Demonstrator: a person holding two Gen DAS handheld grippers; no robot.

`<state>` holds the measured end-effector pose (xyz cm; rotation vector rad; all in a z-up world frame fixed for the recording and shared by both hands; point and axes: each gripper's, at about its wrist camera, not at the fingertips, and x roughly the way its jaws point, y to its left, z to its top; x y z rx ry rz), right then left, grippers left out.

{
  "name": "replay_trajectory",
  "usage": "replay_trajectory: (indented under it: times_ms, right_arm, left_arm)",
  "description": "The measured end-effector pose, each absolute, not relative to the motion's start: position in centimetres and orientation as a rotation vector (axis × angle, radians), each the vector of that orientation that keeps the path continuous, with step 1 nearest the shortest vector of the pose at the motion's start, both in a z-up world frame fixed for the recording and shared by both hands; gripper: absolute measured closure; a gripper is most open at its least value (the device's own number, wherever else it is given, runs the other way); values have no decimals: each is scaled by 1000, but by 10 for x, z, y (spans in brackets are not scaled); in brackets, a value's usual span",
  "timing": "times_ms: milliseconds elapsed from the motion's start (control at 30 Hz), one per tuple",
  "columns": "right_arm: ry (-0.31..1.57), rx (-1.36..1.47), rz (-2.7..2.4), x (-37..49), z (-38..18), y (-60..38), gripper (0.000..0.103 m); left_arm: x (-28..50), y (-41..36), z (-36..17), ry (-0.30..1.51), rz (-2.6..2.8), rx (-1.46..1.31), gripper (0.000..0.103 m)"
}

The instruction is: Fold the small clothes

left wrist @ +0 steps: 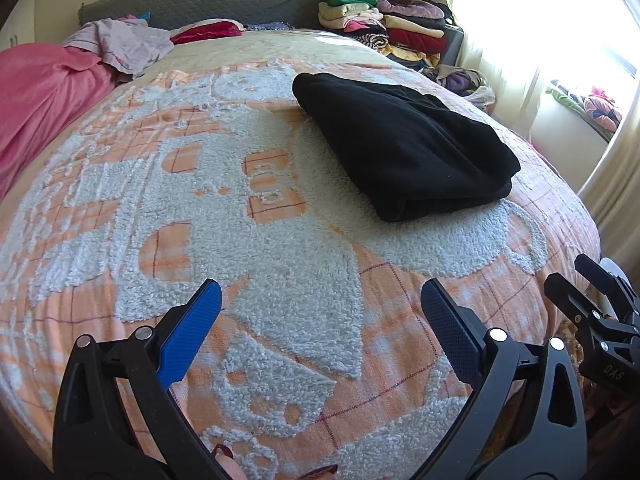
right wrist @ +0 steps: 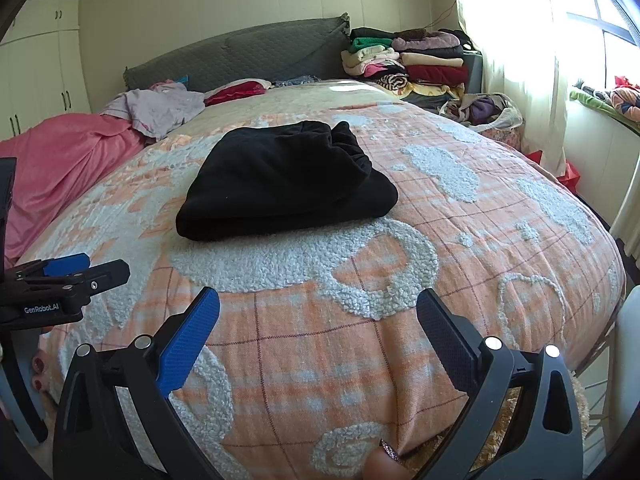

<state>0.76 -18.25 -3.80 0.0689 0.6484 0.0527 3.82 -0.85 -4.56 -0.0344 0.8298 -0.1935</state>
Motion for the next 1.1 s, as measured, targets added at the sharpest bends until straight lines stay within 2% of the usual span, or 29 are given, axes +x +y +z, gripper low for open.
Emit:
replay_trajectory:
  times_ms: [1100]
  right_arm:
    - [645, 73, 38, 4, -34, -185, 5]
  left_arm:
    - [37, -7, -44, 842, -167, -15, 10]
